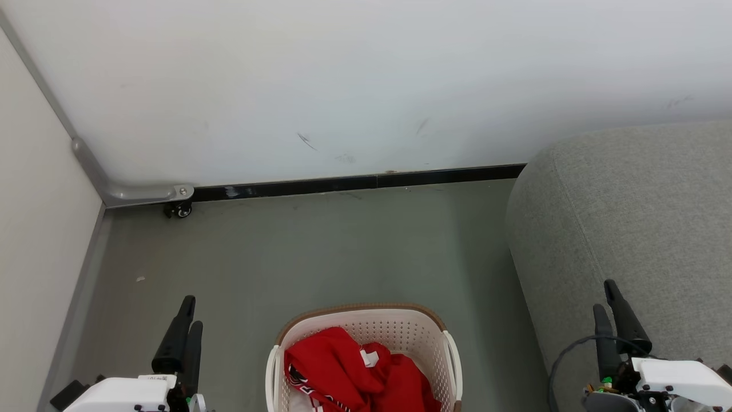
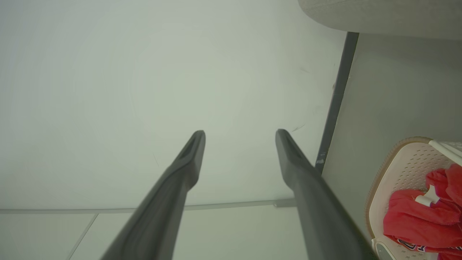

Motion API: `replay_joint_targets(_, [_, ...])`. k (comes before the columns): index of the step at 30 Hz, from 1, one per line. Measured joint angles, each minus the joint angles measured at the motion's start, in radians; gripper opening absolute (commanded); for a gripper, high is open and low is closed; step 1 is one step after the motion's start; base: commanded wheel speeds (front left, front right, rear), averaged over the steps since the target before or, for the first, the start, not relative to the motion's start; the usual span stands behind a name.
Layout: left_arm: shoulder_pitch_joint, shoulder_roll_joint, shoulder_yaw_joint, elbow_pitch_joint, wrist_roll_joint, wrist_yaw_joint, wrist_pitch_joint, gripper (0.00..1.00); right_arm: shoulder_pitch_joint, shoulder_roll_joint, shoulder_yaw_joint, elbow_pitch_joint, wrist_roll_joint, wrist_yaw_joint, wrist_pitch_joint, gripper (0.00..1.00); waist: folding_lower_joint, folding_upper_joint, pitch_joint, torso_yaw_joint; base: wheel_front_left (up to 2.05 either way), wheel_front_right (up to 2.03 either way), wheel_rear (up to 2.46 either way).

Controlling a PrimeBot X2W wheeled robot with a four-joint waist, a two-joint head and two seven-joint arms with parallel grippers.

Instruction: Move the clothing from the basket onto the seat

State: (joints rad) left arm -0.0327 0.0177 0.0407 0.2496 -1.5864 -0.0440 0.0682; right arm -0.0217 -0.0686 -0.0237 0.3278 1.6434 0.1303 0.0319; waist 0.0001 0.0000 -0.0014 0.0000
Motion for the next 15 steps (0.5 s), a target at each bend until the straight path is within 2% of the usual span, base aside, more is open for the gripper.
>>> replay_joint_targets(15, [0.000, 0.005, -0.041, -0.002, 0.132, 0.000, -0.055, 1.00, 0.000, -0.027, 0.048, -0.015, -0.178, 0.000, -0.057, 1.00, 0.0040, 0.0000, -0.004, 0.004, 0.00, 0.00, 0.00])
